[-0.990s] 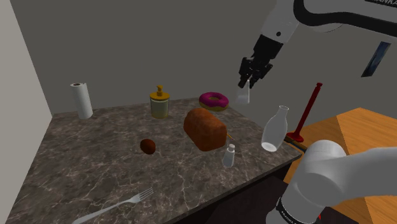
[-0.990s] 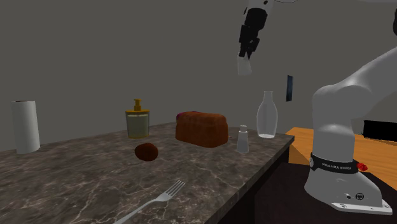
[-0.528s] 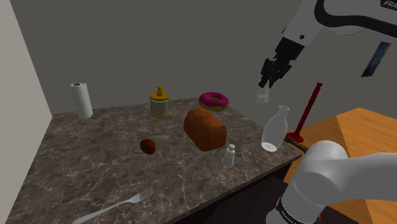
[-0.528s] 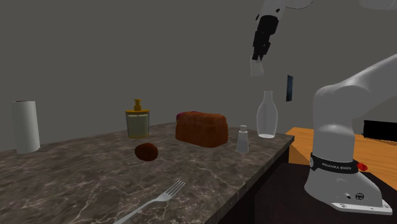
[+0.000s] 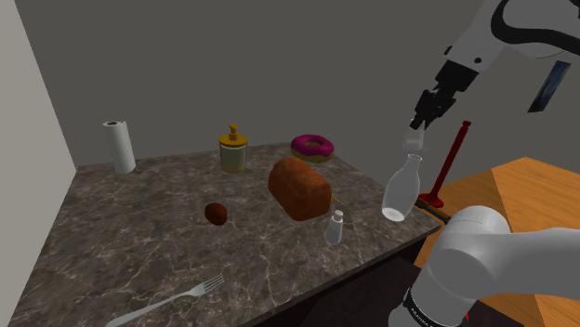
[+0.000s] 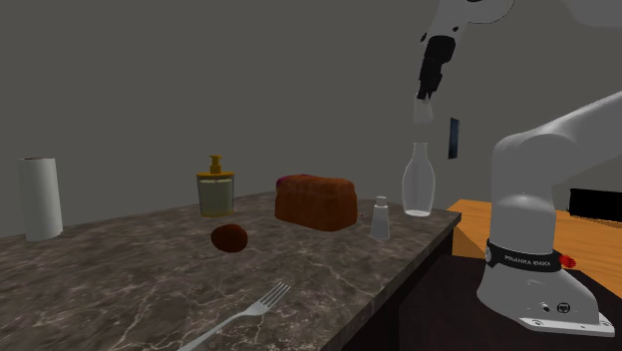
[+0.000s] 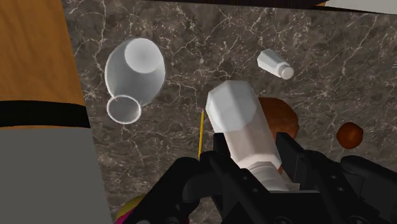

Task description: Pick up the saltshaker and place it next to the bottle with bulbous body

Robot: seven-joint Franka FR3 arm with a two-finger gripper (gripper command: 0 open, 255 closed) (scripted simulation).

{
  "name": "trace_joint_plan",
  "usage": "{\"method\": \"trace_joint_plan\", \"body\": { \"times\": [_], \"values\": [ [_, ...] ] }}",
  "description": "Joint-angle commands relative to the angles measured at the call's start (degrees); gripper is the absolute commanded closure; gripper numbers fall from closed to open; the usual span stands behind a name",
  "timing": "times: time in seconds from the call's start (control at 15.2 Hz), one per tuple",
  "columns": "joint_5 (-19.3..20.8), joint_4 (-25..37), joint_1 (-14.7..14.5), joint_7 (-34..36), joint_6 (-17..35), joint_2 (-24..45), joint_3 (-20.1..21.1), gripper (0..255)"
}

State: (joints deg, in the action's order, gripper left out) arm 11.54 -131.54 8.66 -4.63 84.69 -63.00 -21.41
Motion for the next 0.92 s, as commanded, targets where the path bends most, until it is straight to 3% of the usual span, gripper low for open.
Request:
{"method": "trace_joint_plan", "body": {
  "times": [0.0, 0.4, 0.79, 0.86],
  "values": [
    [2.02, 1.56, 0.42, -2.77, -1.45, -0.27, -2.70, 255],
    [7.51, 7.00, 0.47, -10.46, -4.04, 0.67, -10.58, 255],
    [12.61, 15.01, -1.28, -18.67, -6.22, 3.27, -19.03, 255],
    [12.89, 14.04, -1.08, -18.63, -5.70, 2.80, -19.22, 255]
  ]
}}
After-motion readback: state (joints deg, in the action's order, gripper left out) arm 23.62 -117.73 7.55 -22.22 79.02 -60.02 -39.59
